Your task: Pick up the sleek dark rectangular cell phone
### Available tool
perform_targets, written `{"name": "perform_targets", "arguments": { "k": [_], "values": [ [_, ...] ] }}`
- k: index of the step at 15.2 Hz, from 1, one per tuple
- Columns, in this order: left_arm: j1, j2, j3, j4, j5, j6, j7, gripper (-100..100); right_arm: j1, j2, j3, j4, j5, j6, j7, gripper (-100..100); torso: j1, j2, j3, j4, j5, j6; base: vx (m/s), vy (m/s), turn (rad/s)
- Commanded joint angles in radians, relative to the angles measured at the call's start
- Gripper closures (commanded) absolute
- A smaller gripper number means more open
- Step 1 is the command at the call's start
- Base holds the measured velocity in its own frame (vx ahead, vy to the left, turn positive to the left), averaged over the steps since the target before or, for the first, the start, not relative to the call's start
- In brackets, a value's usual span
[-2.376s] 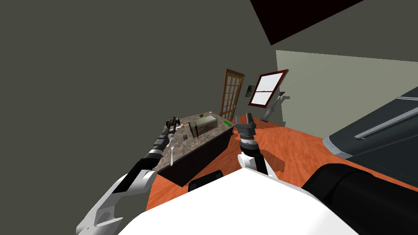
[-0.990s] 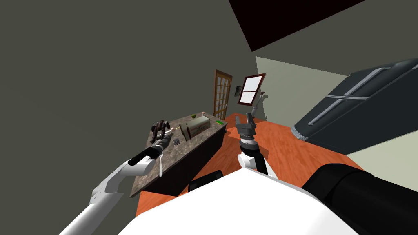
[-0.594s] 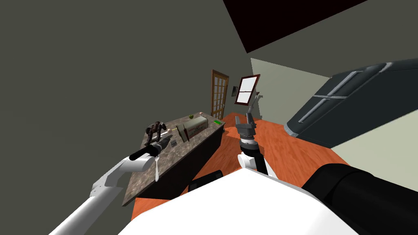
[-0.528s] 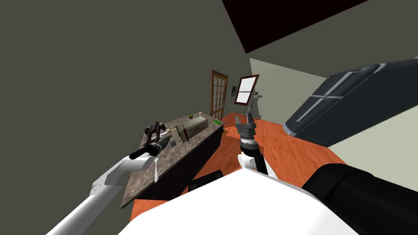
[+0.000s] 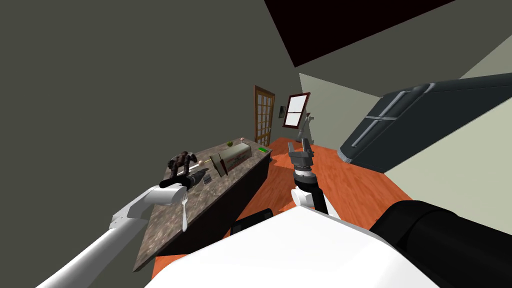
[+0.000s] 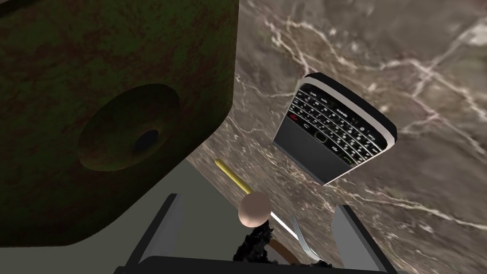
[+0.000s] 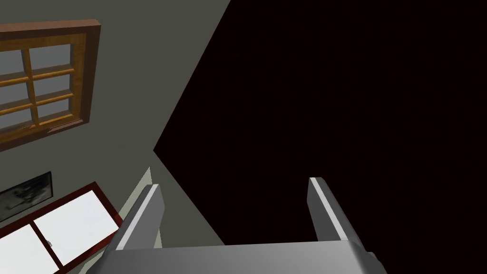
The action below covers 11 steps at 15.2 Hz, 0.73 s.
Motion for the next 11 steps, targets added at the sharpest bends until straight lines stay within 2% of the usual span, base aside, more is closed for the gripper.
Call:
{"name": "perform_targets", "arguments": {
  "k": [1,2,4,5,7,8,10,11],
  "values": [
    [-0.008,0.007,-0.004,0.010,0.008,0.042,-0.008,-100,0.000,0.000,0.000,0.000,0.000,0.000,0.000,0,0.000,0.000,0.000,0.000,0.000,0.000,0.004,-0.002,-0.039],
    [-0.040,0.029,-0.019,0.047,0.037,0.069,-0.030,-100,0.000,0.000,0.000,0.000,0.000,0.000,0.000,0,0.000,0.000,0.000,0.000,0.000,0.000,0.004,-0.008,-0.141],
    [-0.040,0.029,-0.019,0.047,0.037,0.102,-0.030,-100,0.000,0.000,0.000,0.000,0.000,0.000,0.000,0,0.000,0.000,0.000,0.000,0.000,0.000,0.004,-0.005,-0.102],
    [-0.070,0.050,-0.033,0.082,0.066,0.127,-0.051,-100,0.000,0.000,0.000,0.000,0.000,0.000,0.000,0,0.000,0.000,0.000,0.000,0.000,0.000,0.004,-0.008,-0.105],
    [-0.070,0.050,-0.033,0.082,0.066,0.160,-0.051,-100,0.000,0.000,0.000,0.000,0.000,0.000,0.000,0,0.000,0.000,0.000,0.000,0.000,0.000,0.004,-0.006,-0.100],
    [-0.099,0.069,-0.047,0.117,0.094,0.189,-0.071,-100,0.000,0.000,0.000,0.000,0.000,0.000,0.000,0,0.000,0.000,0.000,0.000,0.000,0.000,0.004,-0.009,-0.114],
    [-0.099,0.069,-0.047,0.117,0.094,0.217,-0.071,-100,0.000,0.000,0.000,0.000,0.000,0.000,0.000,0,0.000,0.000,0.000,0.000,0.000,0.000,0.005,-0.006,-0.100],
    [-0.126,0.087,-0.061,0.150,0.121,0.249,-0.091,-100,0.000,0.000,0.000,0.000,0.000,0.000,0.000,0,0.000,0.000,0.000,0.000,0.000,0.000,0.004,-0.007,-0.125]
  ]
}}
